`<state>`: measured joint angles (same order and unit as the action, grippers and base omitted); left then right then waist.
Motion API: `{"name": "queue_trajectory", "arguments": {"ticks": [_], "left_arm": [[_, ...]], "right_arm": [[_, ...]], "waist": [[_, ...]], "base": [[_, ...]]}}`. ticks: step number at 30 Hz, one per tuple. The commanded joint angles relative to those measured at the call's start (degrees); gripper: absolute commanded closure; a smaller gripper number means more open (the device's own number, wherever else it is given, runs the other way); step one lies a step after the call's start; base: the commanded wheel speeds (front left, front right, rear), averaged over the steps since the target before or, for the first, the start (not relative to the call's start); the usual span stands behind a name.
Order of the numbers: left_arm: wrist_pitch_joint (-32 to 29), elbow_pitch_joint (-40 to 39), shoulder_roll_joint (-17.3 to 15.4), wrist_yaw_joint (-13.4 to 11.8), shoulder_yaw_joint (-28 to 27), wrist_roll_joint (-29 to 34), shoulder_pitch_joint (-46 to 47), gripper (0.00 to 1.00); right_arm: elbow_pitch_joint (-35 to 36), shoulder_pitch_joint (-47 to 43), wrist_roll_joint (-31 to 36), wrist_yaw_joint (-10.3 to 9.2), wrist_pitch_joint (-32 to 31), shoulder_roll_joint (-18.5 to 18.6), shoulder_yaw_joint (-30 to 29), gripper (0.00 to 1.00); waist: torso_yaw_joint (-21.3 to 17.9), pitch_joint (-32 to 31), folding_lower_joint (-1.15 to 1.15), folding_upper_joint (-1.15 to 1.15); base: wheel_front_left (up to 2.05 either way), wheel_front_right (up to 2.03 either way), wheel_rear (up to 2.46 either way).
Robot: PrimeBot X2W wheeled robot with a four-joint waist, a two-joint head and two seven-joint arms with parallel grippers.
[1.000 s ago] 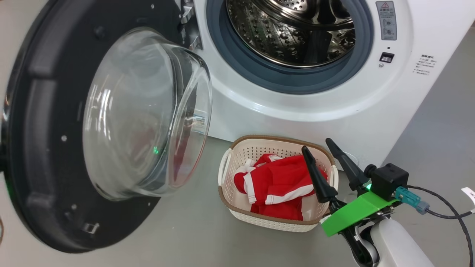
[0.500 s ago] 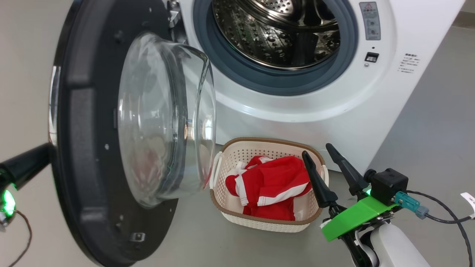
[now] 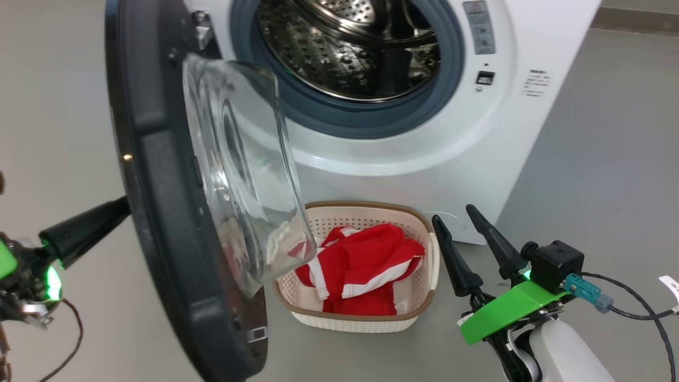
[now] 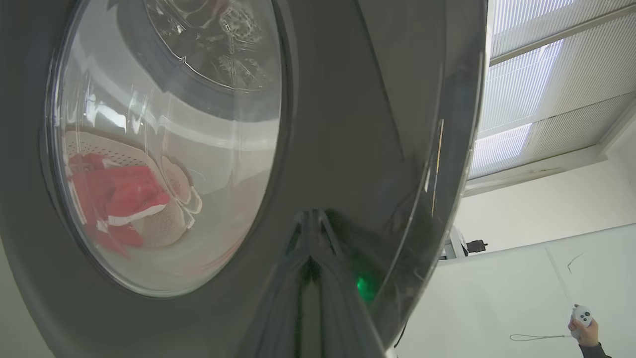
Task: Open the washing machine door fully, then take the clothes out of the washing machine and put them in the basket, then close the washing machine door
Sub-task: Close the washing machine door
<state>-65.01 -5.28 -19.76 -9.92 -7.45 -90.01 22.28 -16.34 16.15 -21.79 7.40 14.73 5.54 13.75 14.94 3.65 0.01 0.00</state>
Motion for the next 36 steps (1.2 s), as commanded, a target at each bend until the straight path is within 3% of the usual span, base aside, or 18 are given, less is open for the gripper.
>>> {"name": "queue_trajectory", "arguments": {"ticks": [1,20,36], "left_arm": [[0.36,-2.39,-1.37,-0.43,-1.55,-0.37,0.84,1.0],[6.47,-2.01,3.09,0.75,-1.64,1.92,2.56,1.0],[12.64,0.76,3.98,2.9,-3.57,5.19,6.92,1.0]], "right_arm": [[1.71,-0.1,-0.57,0.09,0.27,-0.66,0.72,0.0],[2.78,-0.98,-0.13,0.09,0.27,-0.47,-0.14,0.0],[3.99,-0.61,0.6,0.09,0.27,-0.93,-0.53,0.0]], "waist": [[-2.11,-0.54,-0.01,0.0],[-13.89,-0.5,-0.01,0.0],[-22.83,2.22,-0.01,0.0]], "base": [[0.0,0.0,0.0],[0.0,0.0,0.0],[0.0,0.0,0.0]]}}
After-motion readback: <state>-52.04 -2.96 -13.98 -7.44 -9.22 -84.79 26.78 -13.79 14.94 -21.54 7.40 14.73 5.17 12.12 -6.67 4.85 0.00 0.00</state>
